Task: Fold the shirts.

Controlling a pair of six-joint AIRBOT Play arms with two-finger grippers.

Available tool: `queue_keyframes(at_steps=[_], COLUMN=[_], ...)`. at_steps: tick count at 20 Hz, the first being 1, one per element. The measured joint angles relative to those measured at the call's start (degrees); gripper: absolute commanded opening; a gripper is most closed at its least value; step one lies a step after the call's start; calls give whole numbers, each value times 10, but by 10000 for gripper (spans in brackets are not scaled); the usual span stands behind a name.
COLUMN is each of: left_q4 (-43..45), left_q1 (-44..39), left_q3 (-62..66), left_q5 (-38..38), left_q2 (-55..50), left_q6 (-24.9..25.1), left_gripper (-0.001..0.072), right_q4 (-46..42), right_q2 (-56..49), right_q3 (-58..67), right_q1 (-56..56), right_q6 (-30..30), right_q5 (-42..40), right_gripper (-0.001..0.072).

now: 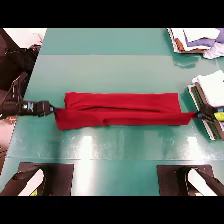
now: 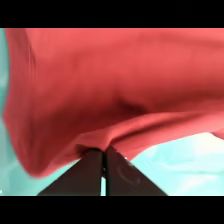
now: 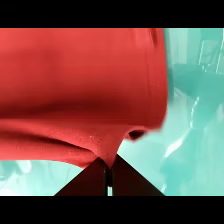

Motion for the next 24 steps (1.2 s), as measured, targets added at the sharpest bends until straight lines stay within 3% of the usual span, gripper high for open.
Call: queue_keyframes(at_steps=[9,10,11,12,16,17,18,19,24], left_q4=[-33,-34,-34,-36,-40,-40,-40,-41,-42], left_q1=[-23,-29,-33,-36,-42,-42,-43,-44,-44], left_q3=[117,124,129,134,162,169,176,180,190], left_q5=[101,116,132,146,157,148,134,119,68], left_q2=[-234,-247,-255,-261,-273,-274,-274,-274,-274], left_q6=[54,58,58,58,44,42,40,40,37], left_gripper=[34,269,538,550,531,466,213,39,38], right_q4=[8,18,32,49,113,123,129,132,144], right_q2=[-244,-263,-282,-300,-346,-351,-352,-352,-352], right_q3=[170,185,201,217,269,273,272,266,199], right_q1=[84,84,82,78,55,47,37,25,-37], right_q6=[30,33,35,36,23,12,0,-10,-59], right_q5=[-57,-59,-62,-63,-43,-28,-13,-2,20], right_gripper=[28,137,342,469,468,469,469,469,472])
